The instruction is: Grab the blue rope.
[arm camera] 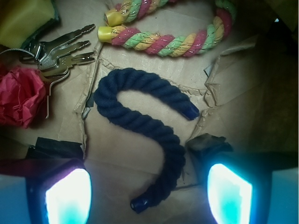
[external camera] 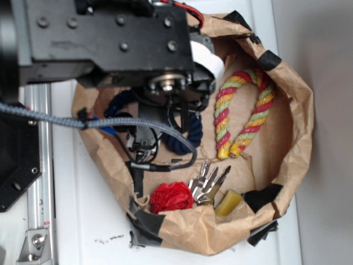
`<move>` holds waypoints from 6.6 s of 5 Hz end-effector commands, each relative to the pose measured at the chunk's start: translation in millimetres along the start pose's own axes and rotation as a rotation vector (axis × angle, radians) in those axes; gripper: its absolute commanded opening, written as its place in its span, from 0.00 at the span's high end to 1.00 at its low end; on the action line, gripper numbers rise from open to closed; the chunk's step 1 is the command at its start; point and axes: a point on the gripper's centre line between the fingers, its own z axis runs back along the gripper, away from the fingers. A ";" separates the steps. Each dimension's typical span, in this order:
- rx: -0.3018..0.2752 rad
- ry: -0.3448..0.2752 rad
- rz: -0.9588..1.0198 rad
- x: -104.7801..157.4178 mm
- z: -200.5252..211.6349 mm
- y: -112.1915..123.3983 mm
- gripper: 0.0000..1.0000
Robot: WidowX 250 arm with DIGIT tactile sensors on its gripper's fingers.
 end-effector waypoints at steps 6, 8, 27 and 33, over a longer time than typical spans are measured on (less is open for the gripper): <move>-0.100 -0.143 -0.172 22.0 -70.3 12.9 0.00; -0.140 -0.162 -0.100 25.7 -70.4 34.5 0.00; -0.128 -0.099 -0.185 31.9 -67.5 -33.1 0.00; -0.058 -0.056 -0.093 39.3 -75.0 -14.8 1.00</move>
